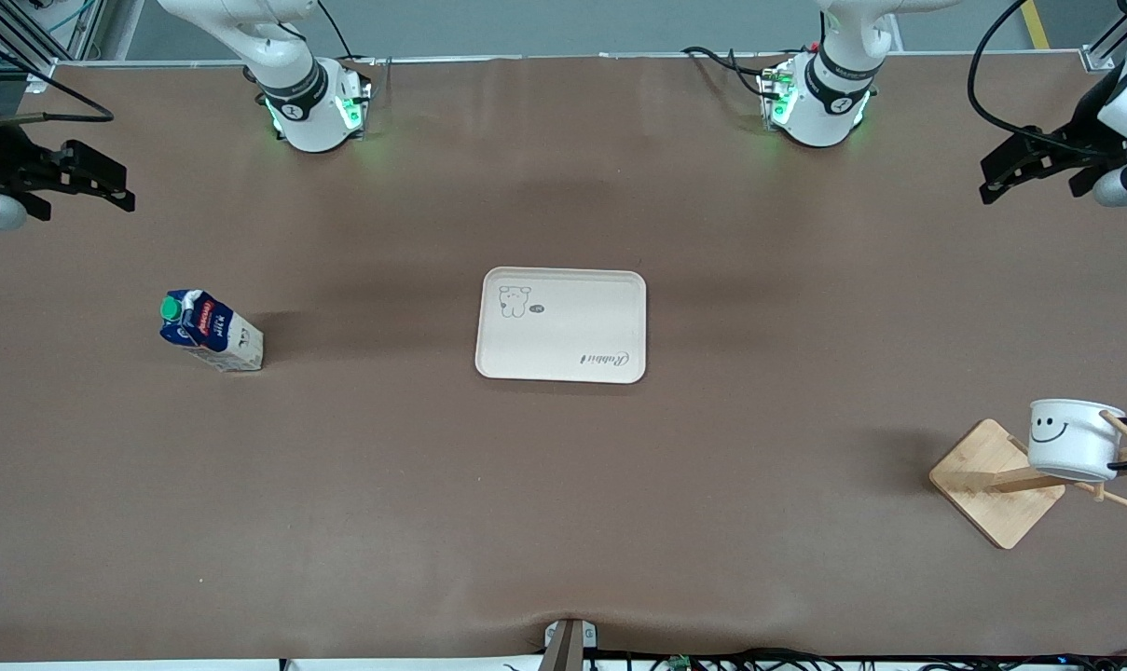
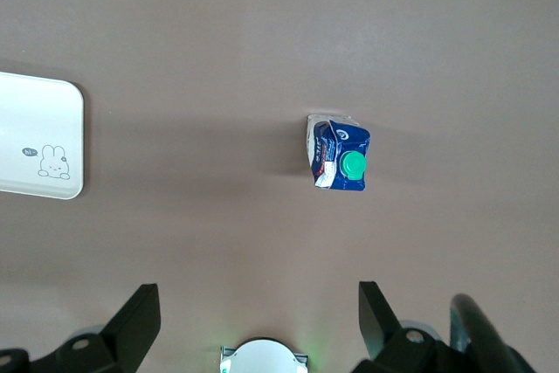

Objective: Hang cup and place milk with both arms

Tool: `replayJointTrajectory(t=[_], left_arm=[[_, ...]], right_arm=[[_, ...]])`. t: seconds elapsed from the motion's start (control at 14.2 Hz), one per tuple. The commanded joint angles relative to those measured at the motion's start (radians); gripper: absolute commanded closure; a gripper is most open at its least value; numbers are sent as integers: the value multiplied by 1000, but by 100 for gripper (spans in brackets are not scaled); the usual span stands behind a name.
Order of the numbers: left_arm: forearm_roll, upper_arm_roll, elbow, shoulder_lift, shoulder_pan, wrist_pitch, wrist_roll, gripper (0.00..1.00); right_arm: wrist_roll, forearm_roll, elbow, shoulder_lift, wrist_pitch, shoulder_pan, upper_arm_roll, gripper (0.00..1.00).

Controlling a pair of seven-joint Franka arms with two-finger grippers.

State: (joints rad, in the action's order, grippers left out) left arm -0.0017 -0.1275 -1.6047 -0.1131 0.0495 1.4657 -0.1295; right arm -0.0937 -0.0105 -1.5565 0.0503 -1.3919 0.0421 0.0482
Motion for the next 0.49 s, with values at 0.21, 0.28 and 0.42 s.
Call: replayJointTrajectory(t=[0.21, 0.28, 0.42], left_arm=[[-24, 14, -15, -11, -7, 13, 34, 0], [-24, 14, -11, -8, -5, 15, 45, 0], [-23, 12, 18, 15, -8, 13, 45, 0]], right_arm=[[-18, 6, -14, 14, 1, 13, 7, 0], [-18, 6, -13, 14, 1, 13, 7, 0], [-18, 4, -14, 14, 2, 13, 7, 0]])
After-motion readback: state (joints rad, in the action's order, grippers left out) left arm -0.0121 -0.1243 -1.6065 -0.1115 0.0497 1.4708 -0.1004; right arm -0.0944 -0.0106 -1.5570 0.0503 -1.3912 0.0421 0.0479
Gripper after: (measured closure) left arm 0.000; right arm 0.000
